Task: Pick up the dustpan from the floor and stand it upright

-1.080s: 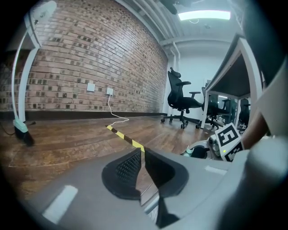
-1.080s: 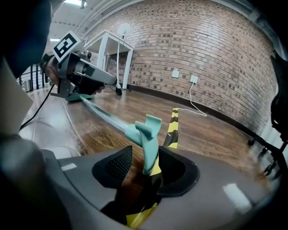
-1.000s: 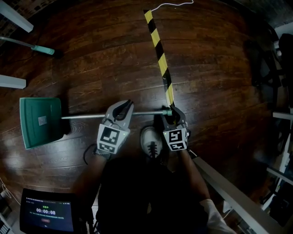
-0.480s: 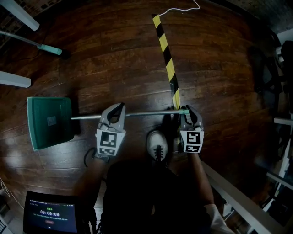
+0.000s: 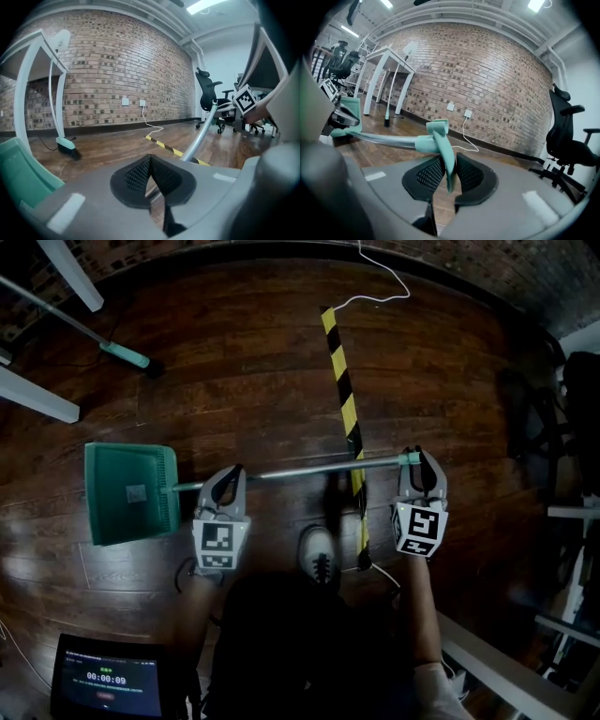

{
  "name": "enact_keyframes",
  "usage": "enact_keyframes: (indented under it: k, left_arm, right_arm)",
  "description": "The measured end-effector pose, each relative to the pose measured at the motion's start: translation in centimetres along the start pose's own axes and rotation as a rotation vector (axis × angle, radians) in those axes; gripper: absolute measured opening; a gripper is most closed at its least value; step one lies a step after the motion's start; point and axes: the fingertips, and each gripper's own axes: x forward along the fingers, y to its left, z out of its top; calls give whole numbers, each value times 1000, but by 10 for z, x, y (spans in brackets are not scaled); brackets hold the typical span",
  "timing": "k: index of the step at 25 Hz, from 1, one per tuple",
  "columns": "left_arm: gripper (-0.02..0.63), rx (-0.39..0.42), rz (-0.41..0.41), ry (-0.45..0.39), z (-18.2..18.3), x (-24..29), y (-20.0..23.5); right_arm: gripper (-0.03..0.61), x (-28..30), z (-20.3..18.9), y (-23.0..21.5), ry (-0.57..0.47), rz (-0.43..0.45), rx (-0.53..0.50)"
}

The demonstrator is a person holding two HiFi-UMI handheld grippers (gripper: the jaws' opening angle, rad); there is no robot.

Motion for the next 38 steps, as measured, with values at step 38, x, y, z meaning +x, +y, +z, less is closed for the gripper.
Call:
enact_keyframes:
  k: [38]
  left_arm:
    - [2, -77, 120, -159, 409, -171, 37]
  right_arm:
    - [178, -113, 355, 71, 60, 331, -352]
